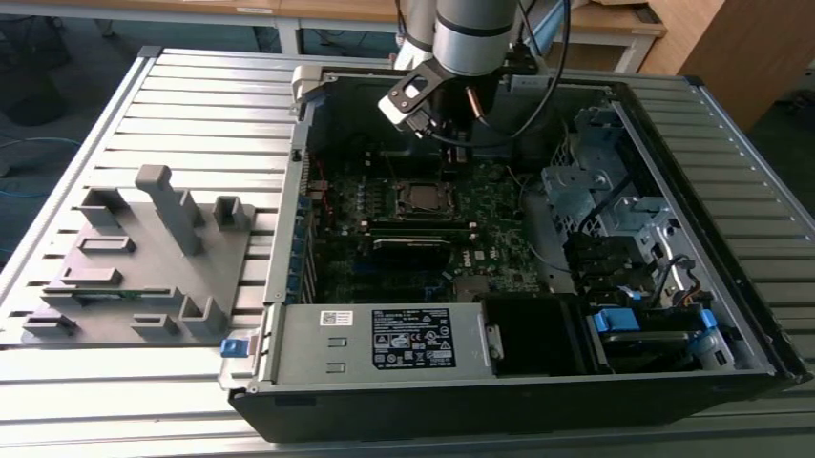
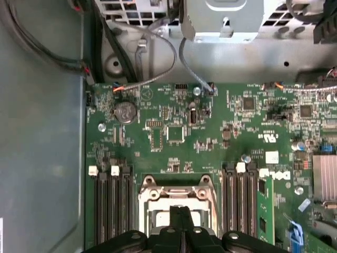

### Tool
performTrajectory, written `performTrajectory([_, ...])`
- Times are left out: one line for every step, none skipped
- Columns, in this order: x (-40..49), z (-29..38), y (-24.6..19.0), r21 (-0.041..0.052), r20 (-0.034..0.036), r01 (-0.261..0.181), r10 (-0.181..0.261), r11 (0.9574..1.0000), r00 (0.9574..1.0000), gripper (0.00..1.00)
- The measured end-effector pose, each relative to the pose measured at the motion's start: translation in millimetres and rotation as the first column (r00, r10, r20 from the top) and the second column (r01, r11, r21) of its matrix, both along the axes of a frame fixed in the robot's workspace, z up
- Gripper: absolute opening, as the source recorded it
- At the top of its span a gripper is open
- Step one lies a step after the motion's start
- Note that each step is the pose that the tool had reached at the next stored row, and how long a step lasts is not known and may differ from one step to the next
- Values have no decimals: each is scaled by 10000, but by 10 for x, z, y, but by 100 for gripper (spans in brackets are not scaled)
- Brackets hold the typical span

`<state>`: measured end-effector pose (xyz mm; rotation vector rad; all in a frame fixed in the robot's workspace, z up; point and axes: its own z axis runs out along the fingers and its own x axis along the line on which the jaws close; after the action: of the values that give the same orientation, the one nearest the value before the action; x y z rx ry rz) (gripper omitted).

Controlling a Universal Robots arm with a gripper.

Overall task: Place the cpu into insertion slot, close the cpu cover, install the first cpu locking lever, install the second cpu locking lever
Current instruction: 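Close the cpu cover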

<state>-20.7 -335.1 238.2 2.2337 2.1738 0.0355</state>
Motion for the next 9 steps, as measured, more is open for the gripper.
performTrajectory([0,1,0,-2,-1,-2,2,10000,10000,10])
performTrajectory([-1,1,-1,-3,-1,-3,3,10000,10000,10])
performTrajectory([-1,1,-1,-2,-1,-1,1,10000,10000,10])
performTrajectory([-2,1,-1,-1,0,-1,1,10000,10000,10])
performTrajectory([-2,1,-1,-2,-3,-1,1,10000,10000,10])
performTrajectory([-2,-1,-1,-4,-28,-1,1,10000,10000,10])
performTrajectory([-2,-2,-1,-11,-64,0,0,10000,10000,10])
performTrajectory([-3,-1,-1,-17,-83,0,0,10000,10000,10])
performTrajectory([-3,-1,-1,-19,-91,1,-1,10000,10000,10])
